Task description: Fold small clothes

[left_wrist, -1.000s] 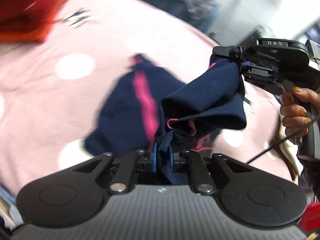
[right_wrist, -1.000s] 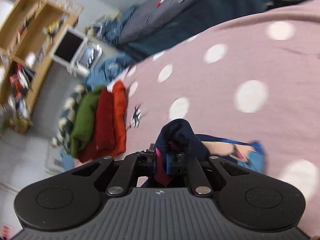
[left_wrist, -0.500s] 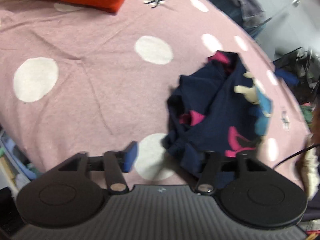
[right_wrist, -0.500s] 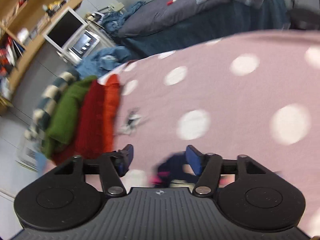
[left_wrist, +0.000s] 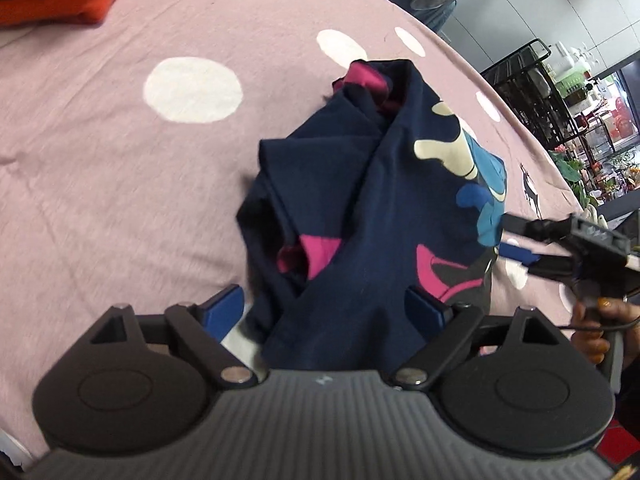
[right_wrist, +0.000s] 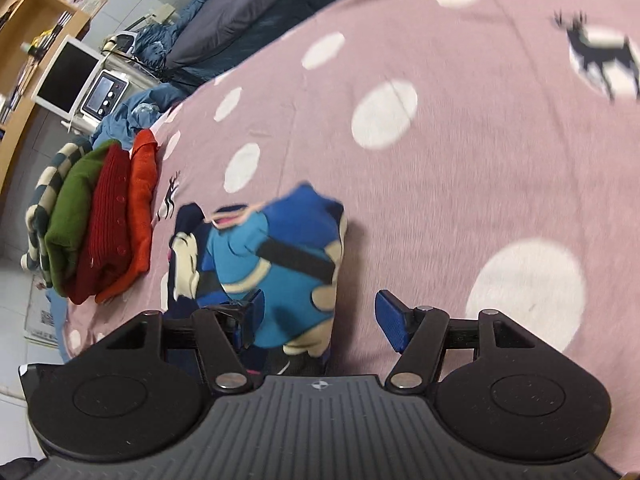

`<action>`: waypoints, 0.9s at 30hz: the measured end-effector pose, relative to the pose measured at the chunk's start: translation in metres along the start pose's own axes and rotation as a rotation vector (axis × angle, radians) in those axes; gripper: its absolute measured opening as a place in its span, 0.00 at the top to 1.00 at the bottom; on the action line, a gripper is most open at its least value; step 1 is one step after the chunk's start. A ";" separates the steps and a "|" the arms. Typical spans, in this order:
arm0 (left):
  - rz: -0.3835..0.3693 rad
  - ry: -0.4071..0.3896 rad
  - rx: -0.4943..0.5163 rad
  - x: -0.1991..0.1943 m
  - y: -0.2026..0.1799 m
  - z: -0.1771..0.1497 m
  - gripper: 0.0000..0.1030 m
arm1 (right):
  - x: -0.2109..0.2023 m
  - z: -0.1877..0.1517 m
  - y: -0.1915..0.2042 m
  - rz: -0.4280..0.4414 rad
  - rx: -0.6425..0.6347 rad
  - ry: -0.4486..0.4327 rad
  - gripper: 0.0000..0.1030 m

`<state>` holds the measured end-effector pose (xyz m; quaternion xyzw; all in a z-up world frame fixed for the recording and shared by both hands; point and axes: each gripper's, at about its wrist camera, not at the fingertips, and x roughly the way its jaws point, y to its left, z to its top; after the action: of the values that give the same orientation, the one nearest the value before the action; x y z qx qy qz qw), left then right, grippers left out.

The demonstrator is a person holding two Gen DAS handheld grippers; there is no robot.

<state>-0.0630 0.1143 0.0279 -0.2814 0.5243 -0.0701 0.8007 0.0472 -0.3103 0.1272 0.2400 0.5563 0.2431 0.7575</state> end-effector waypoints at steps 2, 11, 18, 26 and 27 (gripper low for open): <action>-0.021 0.002 0.025 0.003 -0.005 0.001 0.42 | 0.013 -0.002 0.004 0.005 0.003 0.001 0.02; -0.067 0.022 -0.117 0.012 0.005 0.007 0.80 | 0.049 0.000 0.026 0.025 0.044 -0.052 0.31; -0.079 0.016 0.038 0.003 -0.062 0.031 0.86 | -0.002 0.009 0.041 0.052 0.012 -0.131 0.67; -0.237 -0.019 0.411 0.002 -0.250 0.084 0.86 | -0.169 0.063 0.022 -0.022 -0.059 -0.371 0.68; -0.272 -0.020 0.453 0.007 -0.280 0.087 0.86 | -0.193 0.070 0.010 -0.045 -0.057 -0.402 0.67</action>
<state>0.0678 -0.0886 0.1946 -0.1637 0.4447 -0.2899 0.8315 0.0625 -0.4321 0.2925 0.2498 0.3918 0.1891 0.8650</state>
